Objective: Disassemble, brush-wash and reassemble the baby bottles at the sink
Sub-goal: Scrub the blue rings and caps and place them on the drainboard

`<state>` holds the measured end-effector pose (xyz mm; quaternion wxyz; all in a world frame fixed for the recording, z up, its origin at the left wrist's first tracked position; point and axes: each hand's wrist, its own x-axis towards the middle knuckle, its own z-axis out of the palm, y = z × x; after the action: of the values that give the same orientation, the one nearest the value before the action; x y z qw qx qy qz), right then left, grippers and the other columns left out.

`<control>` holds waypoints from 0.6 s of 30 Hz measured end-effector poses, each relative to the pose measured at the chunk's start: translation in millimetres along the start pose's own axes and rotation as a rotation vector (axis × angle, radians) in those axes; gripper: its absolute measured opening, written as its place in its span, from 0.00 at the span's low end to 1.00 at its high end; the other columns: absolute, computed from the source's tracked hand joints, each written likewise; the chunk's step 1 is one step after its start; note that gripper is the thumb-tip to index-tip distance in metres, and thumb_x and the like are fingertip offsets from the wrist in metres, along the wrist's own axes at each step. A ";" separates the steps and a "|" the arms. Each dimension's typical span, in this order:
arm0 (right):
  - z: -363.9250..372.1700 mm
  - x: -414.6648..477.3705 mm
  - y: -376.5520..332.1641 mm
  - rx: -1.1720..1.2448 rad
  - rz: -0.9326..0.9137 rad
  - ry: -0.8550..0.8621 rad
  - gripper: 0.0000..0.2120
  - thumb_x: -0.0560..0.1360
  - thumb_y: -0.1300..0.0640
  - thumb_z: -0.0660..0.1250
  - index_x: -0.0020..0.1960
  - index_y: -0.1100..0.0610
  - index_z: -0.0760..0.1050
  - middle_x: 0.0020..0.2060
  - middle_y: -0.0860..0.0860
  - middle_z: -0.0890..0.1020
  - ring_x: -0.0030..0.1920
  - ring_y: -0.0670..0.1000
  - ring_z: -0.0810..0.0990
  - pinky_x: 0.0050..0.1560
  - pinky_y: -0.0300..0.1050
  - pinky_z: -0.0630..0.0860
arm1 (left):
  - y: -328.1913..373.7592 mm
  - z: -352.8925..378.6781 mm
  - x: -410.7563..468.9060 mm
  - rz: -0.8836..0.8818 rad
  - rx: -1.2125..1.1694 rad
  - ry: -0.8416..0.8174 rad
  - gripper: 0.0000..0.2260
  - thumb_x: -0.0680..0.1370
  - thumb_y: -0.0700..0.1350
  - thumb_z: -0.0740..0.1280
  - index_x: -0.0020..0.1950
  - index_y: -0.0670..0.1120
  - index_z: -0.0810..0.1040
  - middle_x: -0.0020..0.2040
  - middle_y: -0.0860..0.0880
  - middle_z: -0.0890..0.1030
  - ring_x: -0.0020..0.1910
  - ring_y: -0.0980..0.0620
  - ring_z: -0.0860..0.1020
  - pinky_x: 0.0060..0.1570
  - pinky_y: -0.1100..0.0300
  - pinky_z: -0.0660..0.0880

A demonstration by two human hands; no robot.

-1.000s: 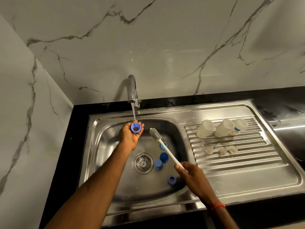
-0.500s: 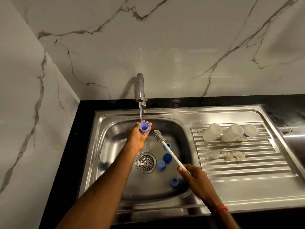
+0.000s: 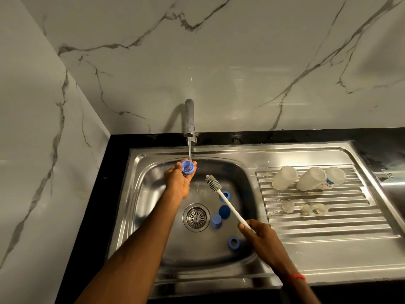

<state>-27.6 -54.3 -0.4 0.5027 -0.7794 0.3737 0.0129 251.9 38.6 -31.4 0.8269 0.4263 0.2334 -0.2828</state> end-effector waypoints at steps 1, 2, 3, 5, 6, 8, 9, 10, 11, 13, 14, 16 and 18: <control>-0.1 0.0 1.0 -0.005 0.003 0.003 0.13 0.79 0.48 0.67 0.44 0.57 0.80 0.25 0.46 0.73 0.26 0.40 0.71 0.29 0.30 0.67 | -0.3 0.6 0.3 -0.004 0.010 -0.005 0.11 0.85 0.39 0.58 0.51 0.34 0.75 0.50 0.35 0.79 0.46 0.40 0.81 0.40 0.52 0.83; -0.3 -0.3 1.2 -0.008 0.004 0.003 0.13 0.79 0.48 0.67 0.44 0.57 0.80 0.25 0.46 0.74 0.26 0.40 0.71 0.29 0.31 0.68 | -1.2 0.6 0.5 -0.011 0.016 -0.008 0.10 0.85 0.39 0.58 0.52 0.34 0.75 0.50 0.35 0.80 0.46 0.40 0.81 0.42 0.52 0.83; -0.3 -0.1 1.8 -0.010 0.006 0.000 0.14 0.79 0.47 0.67 0.44 0.57 0.80 0.26 0.46 0.74 0.26 0.40 0.71 0.29 0.31 0.68 | -1.6 0.7 -0.5 -0.015 0.003 -0.014 0.11 0.85 0.40 0.58 0.52 0.34 0.75 0.50 0.36 0.80 0.47 0.40 0.81 0.47 0.51 0.83; -0.2 0.1 2.2 -0.013 0.012 -0.006 0.14 0.79 0.47 0.66 0.45 0.57 0.80 0.27 0.47 0.75 0.26 0.40 0.72 0.29 0.31 0.69 | -2.5 1.0 -1.0 -0.026 -0.064 -0.019 0.12 0.86 0.40 0.56 0.51 0.35 0.76 0.49 0.36 0.79 0.47 0.41 0.81 0.54 0.49 0.80; -0.2 0.3 2.2 -0.016 0.015 -0.005 0.14 0.79 0.47 0.66 0.45 0.57 0.80 0.27 0.47 0.75 0.26 0.40 0.72 0.29 0.31 0.69 | -2.9 1.1 -1.3 -0.038 -0.090 -0.026 0.12 0.86 0.41 0.56 0.51 0.35 0.75 0.49 0.36 0.79 0.47 0.41 0.80 0.52 0.50 0.81; 0.0 0.5 2.6 -0.023 0.017 -0.005 0.13 0.80 0.47 0.66 0.44 0.57 0.80 0.27 0.48 0.75 0.26 0.40 0.72 0.29 0.31 0.69 | -4.2 0.0 -4.4 -0.092 -0.098 -0.047 0.11 0.85 0.42 0.58 0.52 0.36 0.75 0.51 0.37 0.78 0.48 0.41 0.80 0.44 0.54 0.83; 0.0 0.8 2.8 -0.026 0.017 -0.007 0.13 0.80 0.47 0.66 0.44 0.57 0.80 0.27 0.48 0.75 0.26 0.40 0.73 0.29 0.31 0.69 | -5.2 -1.0 -4.9 -0.118 -0.099 -0.054 0.09 0.84 0.42 0.60 0.51 0.37 0.76 0.53 0.37 0.78 0.48 0.41 0.80 0.40 0.55 0.84; 0.1 0.7 2.5 -0.028 0.017 -0.009 0.13 0.80 0.47 0.66 0.44 0.56 0.80 0.27 0.48 0.76 0.26 0.40 0.73 0.29 0.31 0.69 | -6.0 -1.4 -4.8 -0.138 -0.098 -0.051 0.08 0.83 0.43 0.63 0.51 0.38 0.76 0.54 0.38 0.78 0.48 0.42 0.81 0.37 0.57 0.84; 0.5 1.1 3.1 -0.030 0.019 -0.012 0.13 0.80 0.47 0.66 0.44 0.56 0.79 0.27 0.48 0.76 0.26 0.40 0.73 0.29 0.31 0.69 | -6.1 -1.3 -4.2 -0.156 -0.097 -0.035 0.09 0.82 0.45 0.65 0.50 0.39 0.77 0.54 0.39 0.78 0.47 0.42 0.81 0.34 0.59 0.83; 1.4 2.1 4.8 -0.022 0.026 -0.017 0.13 0.80 0.47 0.66 0.44 0.56 0.80 0.28 0.48 0.76 0.26 0.40 0.73 0.30 0.31 0.69 | -5.8 0.6 -4.3 -0.176 -0.086 0.003 0.16 0.80 0.54 0.68 0.51 0.39 0.77 0.52 0.39 0.80 0.45 0.44 0.82 0.31 0.63 0.81; 1.9 2.7 5.6 -0.025 0.028 -0.020 0.13 0.79 0.46 0.66 0.44 0.55 0.80 0.28 0.48 0.76 0.27 0.40 0.74 0.30 0.31 0.70 | -5.6 2.1 -4.6 -0.179 -0.088 0.019 0.20 0.78 0.56 0.69 0.53 0.39 0.76 0.51 0.38 0.80 0.43 0.45 0.83 0.30 0.64 0.80; 3.3 3.3 7.8 -0.043 0.037 -0.026 0.14 0.79 0.45 0.66 0.45 0.55 0.80 0.30 0.50 0.78 0.28 0.40 0.75 0.31 0.31 0.70 | -5.3 6.0 -5.5 -0.184 -0.125 0.030 0.24 0.75 0.58 0.71 0.58 0.39 0.74 0.52 0.37 0.80 0.38 0.48 0.84 0.30 0.64 0.81; 4.2 3.1 9.7 -0.044 0.040 -0.030 0.14 0.79 0.45 0.66 0.46 0.55 0.80 0.32 0.51 0.80 0.29 0.40 0.76 0.31 0.31 0.71 | -5.0 10.5 -5.6 -0.168 -0.156 0.033 0.26 0.73 0.58 0.74 0.61 0.40 0.75 0.54 0.36 0.80 0.33 0.50 0.84 0.28 0.65 0.80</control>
<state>-29.6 -54.8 -11.3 0.4906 -0.7823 0.3813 0.0430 246.0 29.0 -25.2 0.8271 0.3440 0.3034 -0.3249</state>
